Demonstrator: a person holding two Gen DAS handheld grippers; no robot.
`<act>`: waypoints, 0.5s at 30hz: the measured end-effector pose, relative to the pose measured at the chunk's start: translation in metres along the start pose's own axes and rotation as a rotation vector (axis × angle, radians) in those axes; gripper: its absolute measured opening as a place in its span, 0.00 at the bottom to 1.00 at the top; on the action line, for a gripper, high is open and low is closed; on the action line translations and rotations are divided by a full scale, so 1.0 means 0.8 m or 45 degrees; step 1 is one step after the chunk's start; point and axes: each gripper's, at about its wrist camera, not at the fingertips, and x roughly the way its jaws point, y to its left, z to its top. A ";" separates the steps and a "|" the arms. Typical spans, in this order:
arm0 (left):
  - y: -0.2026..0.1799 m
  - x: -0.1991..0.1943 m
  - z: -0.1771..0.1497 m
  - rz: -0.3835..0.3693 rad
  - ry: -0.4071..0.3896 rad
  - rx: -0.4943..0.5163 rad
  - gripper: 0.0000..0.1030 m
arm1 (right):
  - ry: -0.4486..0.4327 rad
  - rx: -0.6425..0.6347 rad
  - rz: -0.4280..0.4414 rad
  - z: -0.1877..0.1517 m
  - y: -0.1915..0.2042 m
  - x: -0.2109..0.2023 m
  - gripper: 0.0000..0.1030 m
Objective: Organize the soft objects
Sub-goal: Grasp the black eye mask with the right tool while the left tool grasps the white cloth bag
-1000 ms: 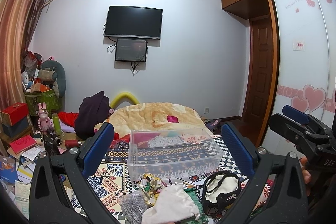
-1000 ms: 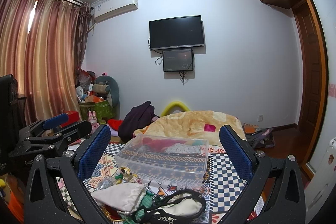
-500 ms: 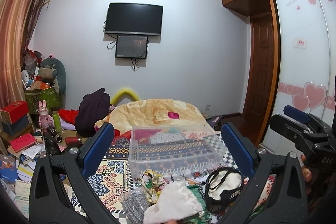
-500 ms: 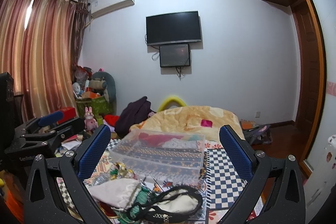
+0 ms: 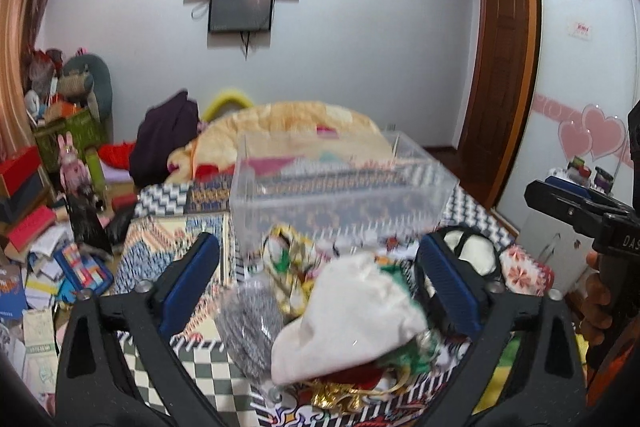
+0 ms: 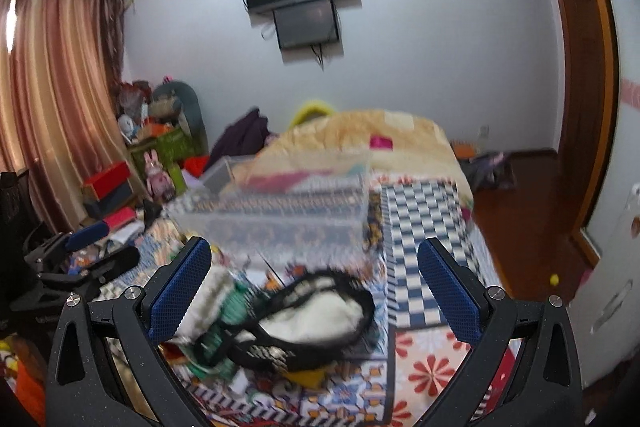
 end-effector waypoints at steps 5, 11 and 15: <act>0.010 0.020 -0.021 -0.054 0.113 -0.035 0.79 | 0.113 -0.006 -0.029 -0.026 -0.010 0.013 0.95; 0.017 0.036 -0.038 -0.091 0.199 -0.058 0.63 | 0.207 -0.036 0.002 -0.042 -0.011 0.026 0.76; 0.012 0.038 -0.040 -0.120 0.210 -0.036 0.48 | 0.248 -0.017 0.021 -0.048 -0.017 0.037 0.62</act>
